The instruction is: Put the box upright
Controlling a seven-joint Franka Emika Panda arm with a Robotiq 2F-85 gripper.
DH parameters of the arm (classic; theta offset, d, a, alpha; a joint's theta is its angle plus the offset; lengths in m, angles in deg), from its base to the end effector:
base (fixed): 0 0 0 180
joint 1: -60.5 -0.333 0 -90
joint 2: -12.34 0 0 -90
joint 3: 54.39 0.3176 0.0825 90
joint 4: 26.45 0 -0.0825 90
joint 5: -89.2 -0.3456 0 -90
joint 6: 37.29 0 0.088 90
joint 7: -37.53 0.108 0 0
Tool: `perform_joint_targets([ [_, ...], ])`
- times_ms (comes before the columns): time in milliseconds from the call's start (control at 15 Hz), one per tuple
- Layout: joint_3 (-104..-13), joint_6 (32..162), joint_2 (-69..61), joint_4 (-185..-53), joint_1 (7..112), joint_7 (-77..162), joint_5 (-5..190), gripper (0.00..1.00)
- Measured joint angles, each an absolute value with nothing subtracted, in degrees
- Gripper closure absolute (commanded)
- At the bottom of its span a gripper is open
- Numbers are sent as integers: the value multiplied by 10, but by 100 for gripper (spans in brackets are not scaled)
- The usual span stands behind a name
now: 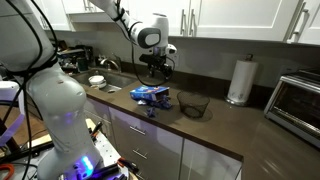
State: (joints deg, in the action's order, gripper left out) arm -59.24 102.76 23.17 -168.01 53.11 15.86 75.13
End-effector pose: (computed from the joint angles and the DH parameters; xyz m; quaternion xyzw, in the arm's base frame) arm 0.4411 0.0195 0.4049 -0.9849 -0.1221 -0.0940 0.0794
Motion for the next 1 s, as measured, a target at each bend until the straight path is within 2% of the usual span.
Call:
perform_joint_targets([
  [333,-594,1017,152,-1633,525,23,608,0],
  [1000,-535,1018,18,-1574,548,36,686,0],
])
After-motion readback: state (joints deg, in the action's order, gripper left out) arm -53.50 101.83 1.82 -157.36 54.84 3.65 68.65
